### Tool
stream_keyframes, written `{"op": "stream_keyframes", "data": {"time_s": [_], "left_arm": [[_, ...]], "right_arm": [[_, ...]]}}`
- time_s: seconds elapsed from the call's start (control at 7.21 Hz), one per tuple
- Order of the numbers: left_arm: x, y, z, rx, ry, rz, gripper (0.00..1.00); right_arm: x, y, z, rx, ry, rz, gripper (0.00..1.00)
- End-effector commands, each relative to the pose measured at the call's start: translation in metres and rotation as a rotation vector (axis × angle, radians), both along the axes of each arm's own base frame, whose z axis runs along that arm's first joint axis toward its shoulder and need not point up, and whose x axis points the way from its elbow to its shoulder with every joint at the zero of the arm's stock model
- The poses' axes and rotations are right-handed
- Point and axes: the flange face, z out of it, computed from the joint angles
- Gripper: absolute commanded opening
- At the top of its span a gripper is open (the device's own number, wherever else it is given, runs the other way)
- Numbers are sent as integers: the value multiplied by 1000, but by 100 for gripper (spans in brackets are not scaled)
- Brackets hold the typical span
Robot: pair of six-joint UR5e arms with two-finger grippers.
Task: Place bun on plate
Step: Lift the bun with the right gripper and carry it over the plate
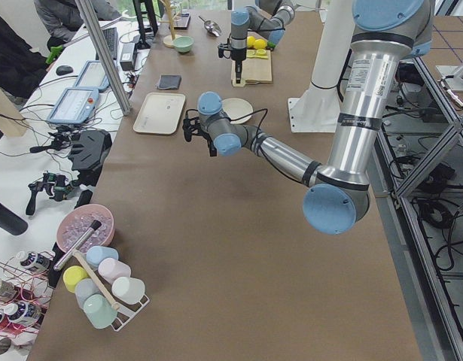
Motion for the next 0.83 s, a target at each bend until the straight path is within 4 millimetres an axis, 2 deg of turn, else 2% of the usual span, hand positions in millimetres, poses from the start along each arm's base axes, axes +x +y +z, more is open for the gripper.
{"op": "stream_keyframes", "data": {"time_s": [0.0, 0.14, 0.28, 0.69], "left_arm": [[-49, -3, 31, 30, -13, 15, 89], [-50, -3, 33, 31, -15, 17, 90], [-47, -8, 32, 30, -14, 17, 90], [-46, -9, 34, 29, -17, 18, 90]], "right_arm": [[-58, -1, -3, 27, 29, -7, 2], [-80, 1, 7, 27, 34, -12, 2], [-90, -2, 16, 32, 25, -12, 3], [-110, 6, 23, 29, 34, 7, 7]]}}
